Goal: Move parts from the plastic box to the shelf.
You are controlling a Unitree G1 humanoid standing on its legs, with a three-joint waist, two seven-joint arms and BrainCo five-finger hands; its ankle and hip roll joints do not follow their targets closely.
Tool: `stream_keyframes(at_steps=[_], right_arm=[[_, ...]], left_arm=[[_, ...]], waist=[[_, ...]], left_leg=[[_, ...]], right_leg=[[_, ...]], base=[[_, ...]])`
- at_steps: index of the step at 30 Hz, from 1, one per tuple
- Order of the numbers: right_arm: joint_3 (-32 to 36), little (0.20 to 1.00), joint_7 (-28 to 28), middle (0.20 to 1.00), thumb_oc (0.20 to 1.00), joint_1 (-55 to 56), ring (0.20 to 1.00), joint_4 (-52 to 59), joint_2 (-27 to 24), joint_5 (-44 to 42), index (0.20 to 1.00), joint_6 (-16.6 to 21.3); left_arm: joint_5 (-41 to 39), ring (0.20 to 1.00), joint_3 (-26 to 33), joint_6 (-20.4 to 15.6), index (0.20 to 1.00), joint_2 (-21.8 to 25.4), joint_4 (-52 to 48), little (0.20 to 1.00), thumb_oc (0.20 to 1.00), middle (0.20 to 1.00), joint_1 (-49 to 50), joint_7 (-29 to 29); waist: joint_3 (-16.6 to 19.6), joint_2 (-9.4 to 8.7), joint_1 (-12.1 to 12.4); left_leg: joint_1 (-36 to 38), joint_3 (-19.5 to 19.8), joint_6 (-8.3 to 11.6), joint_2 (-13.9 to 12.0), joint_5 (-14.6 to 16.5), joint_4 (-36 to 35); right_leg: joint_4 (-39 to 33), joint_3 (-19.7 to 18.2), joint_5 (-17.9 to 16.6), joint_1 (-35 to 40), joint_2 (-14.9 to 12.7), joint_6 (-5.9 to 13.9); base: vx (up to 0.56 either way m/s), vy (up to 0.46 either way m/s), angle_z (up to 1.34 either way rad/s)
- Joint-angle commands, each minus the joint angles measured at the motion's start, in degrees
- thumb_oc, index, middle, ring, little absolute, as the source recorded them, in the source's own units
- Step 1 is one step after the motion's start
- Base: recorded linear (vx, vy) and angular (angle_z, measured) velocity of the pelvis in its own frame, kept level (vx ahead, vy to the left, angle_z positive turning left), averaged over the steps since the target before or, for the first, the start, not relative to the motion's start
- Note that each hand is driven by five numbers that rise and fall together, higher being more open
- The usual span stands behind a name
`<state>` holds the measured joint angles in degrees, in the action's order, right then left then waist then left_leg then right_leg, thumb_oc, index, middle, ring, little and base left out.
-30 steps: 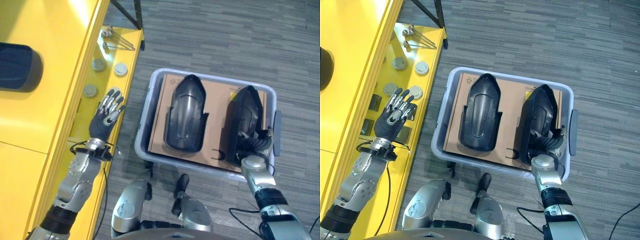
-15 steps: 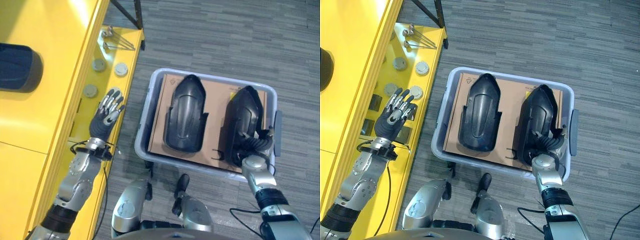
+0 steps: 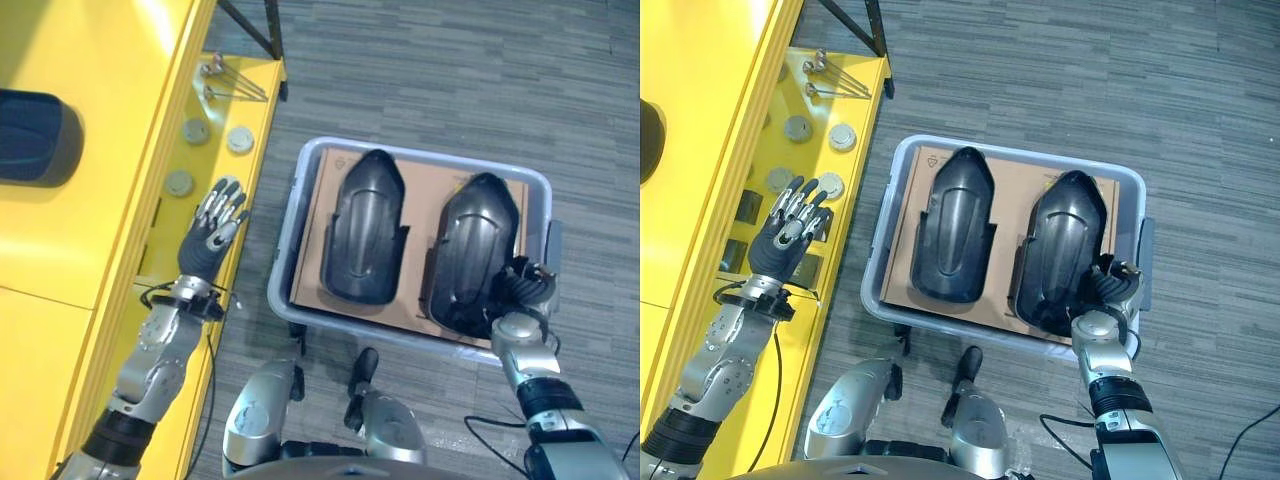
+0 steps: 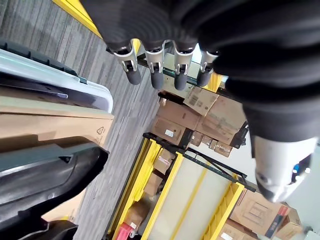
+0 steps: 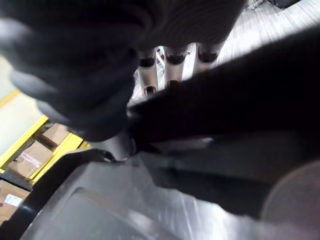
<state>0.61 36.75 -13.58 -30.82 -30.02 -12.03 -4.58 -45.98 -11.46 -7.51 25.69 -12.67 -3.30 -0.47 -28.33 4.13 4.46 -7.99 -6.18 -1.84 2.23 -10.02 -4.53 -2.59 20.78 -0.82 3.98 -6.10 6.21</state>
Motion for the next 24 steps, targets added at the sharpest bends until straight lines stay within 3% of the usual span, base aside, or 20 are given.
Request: stream_keyframes(at_steps=[1, 13, 21, 24], right_arm=[[-5.1, 0.200, -1.9, 0.200, 0.200, 1.0, 0.200, -0.7, 3.1, -2.3, 0.200, 0.8], [-4.9, 0.200, -1.0, 0.200, 0.200, 1.2, 0.200, 1.4, 2.5, -1.3, 0.200, 1.6], [-2.5, 0.200, 3.2, 0.200, 0.200, 2.6, 0.200, 8.4, 2.1, -2.6, 0.200, 8.7], [-0.4, 0.200, 4.2, 0.200, 0.200, 3.6, 0.200, 20.2, 0.9, -0.1, 0.200, 10.7]], left_arm=[[0.1, 1.000, 1.1, -4.0, 1.000, -2.2, -2.5, 1.000, 1.000, 1.000, -1.5, -0.8], [-0.1, 1.000, 1.5, -3.5, 1.000, -2.1, -2.9, 1.000, 1.000, 1.000, -1.1, -1.5], [0.1, 1.000, 1.8, -3.5, 1.000, -1.8, -4.1, 1.000, 1.000, 1.000, 0.6, -2.3], [-0.6, 1.000, 3.2, -1.1, 1.000, -1.0, -5.1, 1.000, 1.000, 1.000, 2.4, -0.9]], waist=[[-1.4, 0.27, 0.8], [-0.4, 0.08, 0.7], [2.3, -0.11, 0.5], [5.8, -0.20, -0.2]], left_leg=[[4.3, -1.4, 1.81, -2.5, 8.8, 3.7], [5.4, -1.5, 1.85, -2.6, 8.7, 2.8], [8.0, -1.6, 1.94, -2.8, 8.4, 1.3], [11.0, -2.1, 2.08, -3.1, 8.6, 0.0]], right_leg=[[3.2, -0.6, -2.3, -6.2, -3.7, 0.91], [2.8, -0.4, -2.5, -5.6, -3.5, 1.03], [1.3, 0.2, -2.8, -3.0, -3.0, 1.11], [-0.6, 0.7, -2.8, 0.0, -2.5, 1.20]], base=[[0.00, 0.000, 0.00], [0.00, 0.000, 0.00], [0.01, 0.000, 0.00], [0.08, 0.018, -0.04]])
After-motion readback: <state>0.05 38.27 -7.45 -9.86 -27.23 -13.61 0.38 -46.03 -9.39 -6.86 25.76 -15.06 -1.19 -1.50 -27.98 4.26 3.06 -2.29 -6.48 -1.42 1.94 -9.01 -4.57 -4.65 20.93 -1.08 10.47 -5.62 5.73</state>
